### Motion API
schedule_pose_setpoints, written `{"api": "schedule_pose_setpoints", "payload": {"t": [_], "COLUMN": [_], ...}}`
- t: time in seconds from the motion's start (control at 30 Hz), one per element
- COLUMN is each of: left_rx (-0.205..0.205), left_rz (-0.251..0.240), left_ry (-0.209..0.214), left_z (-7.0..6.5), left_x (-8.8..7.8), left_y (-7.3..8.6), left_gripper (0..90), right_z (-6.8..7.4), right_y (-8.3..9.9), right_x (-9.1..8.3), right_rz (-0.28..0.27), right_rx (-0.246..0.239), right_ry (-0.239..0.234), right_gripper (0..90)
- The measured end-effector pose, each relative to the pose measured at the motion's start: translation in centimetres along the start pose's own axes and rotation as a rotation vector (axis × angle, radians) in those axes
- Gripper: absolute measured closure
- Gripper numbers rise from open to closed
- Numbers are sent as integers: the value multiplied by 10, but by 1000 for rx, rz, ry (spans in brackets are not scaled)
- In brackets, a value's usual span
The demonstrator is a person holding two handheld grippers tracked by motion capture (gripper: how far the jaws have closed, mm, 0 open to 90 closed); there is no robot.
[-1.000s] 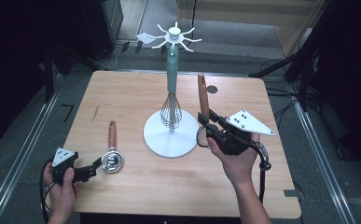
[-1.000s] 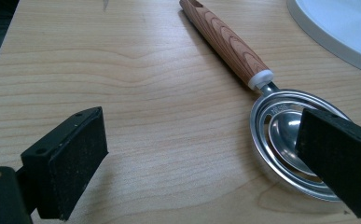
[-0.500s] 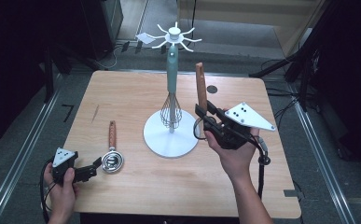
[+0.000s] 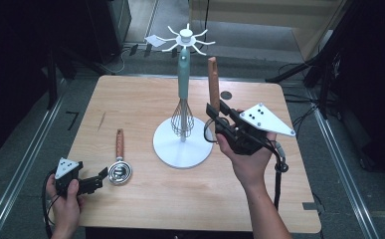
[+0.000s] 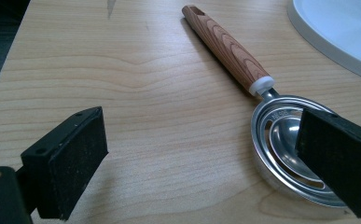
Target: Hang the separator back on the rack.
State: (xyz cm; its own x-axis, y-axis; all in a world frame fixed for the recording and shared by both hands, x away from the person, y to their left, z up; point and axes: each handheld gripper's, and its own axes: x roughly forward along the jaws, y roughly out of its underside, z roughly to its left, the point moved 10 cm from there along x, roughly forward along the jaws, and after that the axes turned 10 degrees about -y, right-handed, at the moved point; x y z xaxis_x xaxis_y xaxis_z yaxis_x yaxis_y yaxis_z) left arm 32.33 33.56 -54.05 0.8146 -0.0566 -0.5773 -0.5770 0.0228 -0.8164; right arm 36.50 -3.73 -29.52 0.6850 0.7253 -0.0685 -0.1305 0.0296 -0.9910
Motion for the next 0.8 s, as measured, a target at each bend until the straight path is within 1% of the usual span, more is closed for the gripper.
{"api": "schedule_pose_setpoints", "payload": {"t": [0.13,0.2,0.3,0.53,0.63,0.8], "left_rx": [-6,-5,-8,-5,-2,0], "left_rz": [-5,-9,-13,-16,-18,-20], "left_ry": [4,26,38,50,60,60], "left_z": [0,-2,-2,-3,-4,-4], "left_x": [0,-1,-2,-3,-4,-3], "left_y": [0,-1,-1,-2,-2,-2], "left_gripper": [25,25,25,25,25,26], "right_z": [1,1,2,3,3,3], "right_y": [-4,-6,-8,-11,-11,-12], "right_x": [0,1,2,9,12,17], "right_rz": [-8,-9,-14,-12,-14,-8], "right_rx": [-3,-9,-7,0,-7,3], "right_ry": [-2,0,-4,-11,-12,-20], "right_gripper": [704,705,704,704,704,704]}}
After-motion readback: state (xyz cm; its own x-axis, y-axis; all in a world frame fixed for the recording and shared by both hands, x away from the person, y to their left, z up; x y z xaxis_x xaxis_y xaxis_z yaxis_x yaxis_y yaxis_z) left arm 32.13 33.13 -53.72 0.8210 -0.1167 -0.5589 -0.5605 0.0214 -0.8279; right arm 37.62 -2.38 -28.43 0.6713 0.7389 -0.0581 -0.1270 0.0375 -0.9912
